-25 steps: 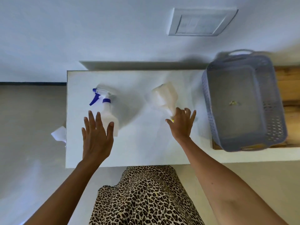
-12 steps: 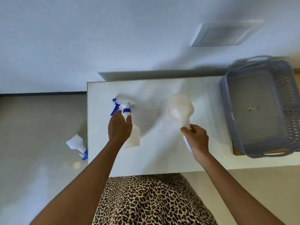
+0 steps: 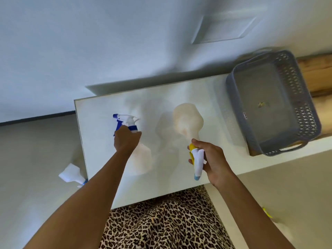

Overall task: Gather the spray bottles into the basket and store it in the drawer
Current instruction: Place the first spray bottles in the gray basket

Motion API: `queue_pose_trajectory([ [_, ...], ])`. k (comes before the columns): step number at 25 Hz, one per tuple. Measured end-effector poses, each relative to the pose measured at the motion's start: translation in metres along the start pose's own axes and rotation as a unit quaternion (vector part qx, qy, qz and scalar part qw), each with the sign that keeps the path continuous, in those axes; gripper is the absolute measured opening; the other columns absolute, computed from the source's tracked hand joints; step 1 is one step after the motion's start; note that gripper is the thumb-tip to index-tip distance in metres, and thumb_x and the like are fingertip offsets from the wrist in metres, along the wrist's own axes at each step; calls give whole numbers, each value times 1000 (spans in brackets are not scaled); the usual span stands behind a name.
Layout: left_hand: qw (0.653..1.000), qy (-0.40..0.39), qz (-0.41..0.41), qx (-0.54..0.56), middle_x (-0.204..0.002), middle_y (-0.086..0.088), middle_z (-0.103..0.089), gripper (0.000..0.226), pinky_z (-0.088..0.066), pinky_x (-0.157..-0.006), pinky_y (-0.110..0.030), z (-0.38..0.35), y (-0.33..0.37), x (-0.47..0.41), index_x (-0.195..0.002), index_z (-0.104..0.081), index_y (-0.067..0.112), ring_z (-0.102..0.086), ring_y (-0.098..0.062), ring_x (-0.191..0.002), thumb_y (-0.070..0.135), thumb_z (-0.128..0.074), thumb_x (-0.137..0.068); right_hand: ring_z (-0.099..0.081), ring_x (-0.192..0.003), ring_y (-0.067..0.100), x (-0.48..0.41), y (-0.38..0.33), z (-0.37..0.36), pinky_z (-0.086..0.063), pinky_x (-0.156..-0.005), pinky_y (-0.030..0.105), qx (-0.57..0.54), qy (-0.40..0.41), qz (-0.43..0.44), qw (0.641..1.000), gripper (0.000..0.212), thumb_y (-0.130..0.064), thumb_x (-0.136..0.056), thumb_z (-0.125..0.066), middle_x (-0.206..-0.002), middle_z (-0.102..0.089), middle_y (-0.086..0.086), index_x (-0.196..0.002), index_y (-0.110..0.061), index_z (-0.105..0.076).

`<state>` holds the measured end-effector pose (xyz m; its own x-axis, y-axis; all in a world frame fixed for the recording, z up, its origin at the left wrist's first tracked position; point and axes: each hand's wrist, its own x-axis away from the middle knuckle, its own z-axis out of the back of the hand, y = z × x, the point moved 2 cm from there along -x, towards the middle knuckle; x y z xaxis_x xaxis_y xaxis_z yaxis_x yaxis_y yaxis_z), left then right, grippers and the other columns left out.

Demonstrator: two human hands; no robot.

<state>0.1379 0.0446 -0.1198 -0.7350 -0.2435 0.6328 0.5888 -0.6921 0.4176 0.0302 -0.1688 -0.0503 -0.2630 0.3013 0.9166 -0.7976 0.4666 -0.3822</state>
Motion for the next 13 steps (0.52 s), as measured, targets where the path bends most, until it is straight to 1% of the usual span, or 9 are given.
queue_pose_trajectory([
  [2,997,8,-46,54,-85,-8,-58,30,-42,-65,-26,8,13,20,-97,-60,1,-59,-29,-86,20,-67,-75,-66,-90,27,10,-8,6,-54,-70,33,-14,6,5,1000,34,-21,-83,-68,-111,-65,14,-108,1,-65],
  [3,994,7,-75,74,-88,-8,-60,31,-41,-66,-24,12,22,33,-99,-60,2,-58,-26,-85,20,-68,-75,-67,-87,24,16,-13,11,-54,-67,32,-23,9,8,1000,31,-21,-82,-70,-106,-67,15,-104,1,-66],
  [6,984,-3,-153,91,-101,-8,-66,36,-41,-77,-26,19,50,70,-108,-59,5,-58,-22,-88,21,-69,-78,-63,-74,19,36,-26,29,-51,-61,31,-41,-13,3,999,16,-23,-81,-69,-82,-68,9,-76,-8,-70],
  [7,980,-7,-179,87,-100,-8,-68,33,-41,-77,-26,19,61,82,-107,-59,7,-59,-22,-87,20,-68,-78,-62,-73,18,43,-31,39,-50,-63,31,-53,-20,3,998,17,-24,-82,-68,-78,-67,7,-70,-11,-69],
  [8,976,-13,-204,79,-98,-6,-68,30,-40,-76,-23,17,72,96,-106,-59,8,-59,-20,-84,19,-67,-79,-63,-77,19,49,-35,50,-51,-68,32,-70,-22,6,997,17,-25,-82,-67,-81,-67,8,-72,-12,-69],
  [9,971,-21,-226,71,-96,-3,-67,29,-38,-74,-19,15,83,110,-107,-58,10,-57,-17,-82,19,-66,-80,-64,-85,22,54,-39,63,-52,-76,34,-91,-19,9,996,15,-24,-82,-67,-89,-68,11,-79,-9,-70],
  [11,964,-36,-253,75,-93,3,-65,29,-37,-64,-7,6,106,136,-109,-56,14,-54,-10,-79,18,-65,-81,-63,-101,27,65,-47,93,-49,-89,39,-113,-5,8,993,24,-23,-83,-66,-103,-66,18,-97,-4,-68],
  [12,962,-45,-257,85,-93,4,-66,29,-38,-61,-5,1,119,149,-108,-56,15,-54,-7,-77,19,-65,-80,-63,-99,27,70,-51,110,-49,-89,40,-113,5,9,994,30,-23,-84,-66,-104,-66,19,-104,-1,-66],
  [13,960,-54,-258,93,-94,5,-67,29,-38,-59,-4,-6,132,160,-108,-57,17,-55,-4,-76,20,-65,-80,-64,-90,26,73,-56,130,-51,-83,39,-104,22,17,994,31,-23,-83,-67,-100,-66,18,-104,0,-66],
])
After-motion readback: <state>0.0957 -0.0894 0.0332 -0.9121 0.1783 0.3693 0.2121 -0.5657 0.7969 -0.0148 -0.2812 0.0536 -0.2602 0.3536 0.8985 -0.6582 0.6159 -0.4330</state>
